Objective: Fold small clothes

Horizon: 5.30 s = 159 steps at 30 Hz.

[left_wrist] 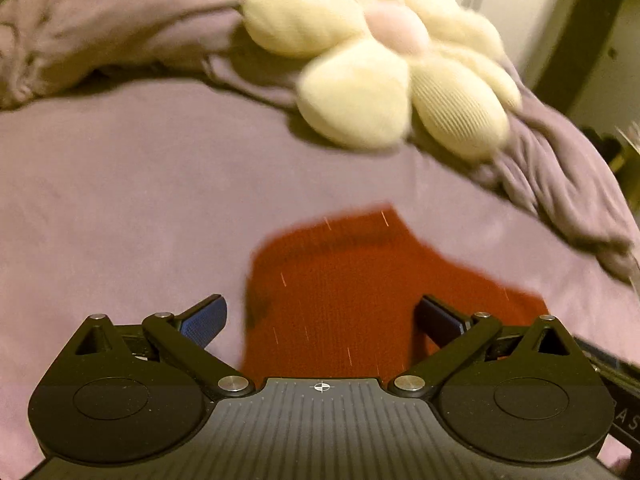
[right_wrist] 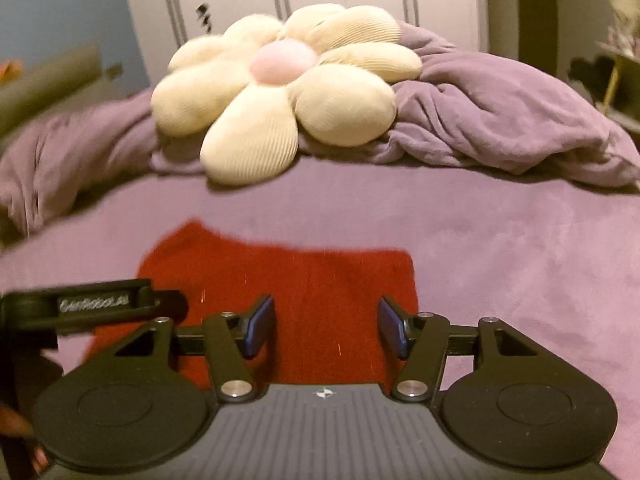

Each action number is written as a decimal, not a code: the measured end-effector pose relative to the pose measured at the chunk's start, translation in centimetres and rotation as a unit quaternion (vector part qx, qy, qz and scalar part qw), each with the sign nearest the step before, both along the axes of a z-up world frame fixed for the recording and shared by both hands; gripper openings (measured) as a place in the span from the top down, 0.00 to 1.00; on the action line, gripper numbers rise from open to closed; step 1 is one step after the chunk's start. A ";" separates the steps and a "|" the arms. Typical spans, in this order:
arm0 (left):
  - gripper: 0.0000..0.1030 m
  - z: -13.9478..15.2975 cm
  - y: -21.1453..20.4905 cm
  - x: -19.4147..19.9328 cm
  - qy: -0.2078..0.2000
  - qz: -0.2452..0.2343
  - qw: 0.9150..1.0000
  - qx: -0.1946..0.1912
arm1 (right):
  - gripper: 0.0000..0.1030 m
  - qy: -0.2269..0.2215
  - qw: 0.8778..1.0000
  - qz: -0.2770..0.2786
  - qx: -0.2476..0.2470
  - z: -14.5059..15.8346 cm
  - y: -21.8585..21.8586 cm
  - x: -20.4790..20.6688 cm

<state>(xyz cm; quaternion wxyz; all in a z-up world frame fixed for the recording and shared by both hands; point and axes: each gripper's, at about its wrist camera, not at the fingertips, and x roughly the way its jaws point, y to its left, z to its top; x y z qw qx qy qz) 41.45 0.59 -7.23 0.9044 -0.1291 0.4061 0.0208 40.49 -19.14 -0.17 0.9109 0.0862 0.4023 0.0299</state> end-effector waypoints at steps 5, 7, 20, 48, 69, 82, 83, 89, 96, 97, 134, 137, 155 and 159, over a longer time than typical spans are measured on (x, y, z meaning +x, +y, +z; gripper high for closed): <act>0.00 -1.7 -1.1 2.6 0.033 -0.009 0.999 0.034 | 0.60 0.039 0.999 -0.004 -0.027 -2.7 1.3 3.9; 0.00 -2.6 -2.0 3.2 0.037 -0.020 0.997 0.060 | 0.59 0.038 0.998 0.003 -0.046 -3.6 1.5 4.5; 0.00 -0.6 1.6 -3.2 0.005 -0.002 0.994 -0.105 | 0.53 -0.021 0.999 0.012 0.025 -1.2 -0.5 -1.2; 0.00 -0.2 -1.2 -27.2 0.104 -0.098 0.979 0.146 | 0.04 0.157 0.979 0.064 -0.111 0.8 4.6 -26.5; 0.00 5.5 -0.6 -25.0 0.070 -0.084 0.981 0.161 | 0.04 0.127 0.988 0.005 -0.092 7.3 4.4 -22.1; 0.00 5.1 -0.2 -24.7 0.084 -0.075 0.983 0.147 | 0.04 0.130 0.987 -0.003 -0.092 7.5 4.1 -21.3; 0.00 5.1 -0.2 -24.6 0.085 -0.076 0.983 0.147 | 0.04 0.130 0.987 -0.003 -0.091 7.6 4.1 -21.3; 0.00 5.0 -0.4 -24.7 0.089 -0.080 0.982 0.146 | 0.04 0.131 0.987 -0.003 -0.090 7.8 4.0 -21.3; 0.00 5.2 -0.4 -24.8 0.089 -0.083 0.982 0.143 | 0.04 0.134 0.987 -0.005 -0.087 7.9 3.9 -21.3; 0.00 5.2 -0.4 -24.9 0.088 -0.082 0.982 0.143 | 0.04 0.134 0.987 -0.006 -0.087 7.9 3.9 -21.2; 0.00 5.1 -1.1 -25.2 0.093 -0.092 0.982 0.135 | 0.04 0.134 0.988 -0.016 -0.072 8.0 3.6 -21.7; 0.00 5.0 -1.1 -25.3 0.093 -0.091 0.982 0.133 | 0.04 0.134 0.988 -0.017 -0.070 8.0 3.6 -21.8; 0.00 4.8 -1.0 -25.3 0.098 -0.096 0.983 0.124 | 0.04 0.131 0.989 -0.021 -0.067 8.1 3.7 -22.0; 0.00 4.8 -1.1 -25.4 0.100 -0.097 0.982 0.124 | 0.04 0.131 0.989 -0.021 -0.068 8.1 3.7 -22.1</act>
